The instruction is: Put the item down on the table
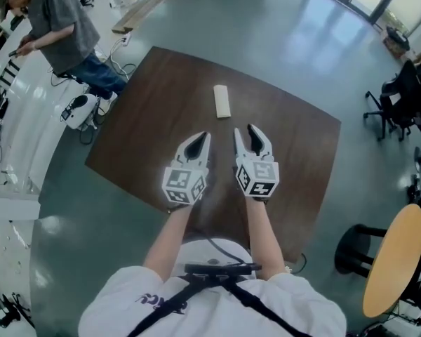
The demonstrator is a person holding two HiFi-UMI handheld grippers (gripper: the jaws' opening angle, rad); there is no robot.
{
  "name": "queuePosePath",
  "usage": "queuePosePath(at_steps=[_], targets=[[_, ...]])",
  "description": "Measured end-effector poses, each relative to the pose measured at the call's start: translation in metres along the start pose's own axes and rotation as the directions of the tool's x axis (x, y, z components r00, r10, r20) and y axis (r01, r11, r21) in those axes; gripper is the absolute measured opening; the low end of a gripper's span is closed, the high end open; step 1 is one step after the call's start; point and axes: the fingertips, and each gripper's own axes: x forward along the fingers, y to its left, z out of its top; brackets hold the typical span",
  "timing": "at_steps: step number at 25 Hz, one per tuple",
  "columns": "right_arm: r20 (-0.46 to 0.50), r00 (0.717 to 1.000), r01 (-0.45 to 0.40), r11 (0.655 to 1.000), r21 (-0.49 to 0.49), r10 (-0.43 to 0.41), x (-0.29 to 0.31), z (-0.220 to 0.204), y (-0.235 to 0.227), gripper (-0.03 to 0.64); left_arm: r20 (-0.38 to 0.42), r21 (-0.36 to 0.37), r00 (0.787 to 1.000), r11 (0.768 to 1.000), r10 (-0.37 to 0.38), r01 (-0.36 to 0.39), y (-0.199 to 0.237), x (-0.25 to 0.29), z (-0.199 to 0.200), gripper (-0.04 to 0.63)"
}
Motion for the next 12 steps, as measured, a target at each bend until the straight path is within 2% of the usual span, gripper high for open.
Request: queuePosePath(at_steps=[6, 12], targets=[[0.052, 0.997, -0.05, 0.998, -0.036, 0.052, -0.063, 0.015, 0.018, 0.073, 0.038, 0.056, 0.999, 0.998, -0.011, 0.009, -0.048, -0.033, 0.015, 0.017], [0.056, 0.993, -0.102, 0.992, -0.08, 0.107, -0.09, 0.018, 0.041, 0.044, 0.063, 0.067, 0.998, 0.998, -0.01, 0.006, -0.066, -0.049, 0.023, 0.017]])
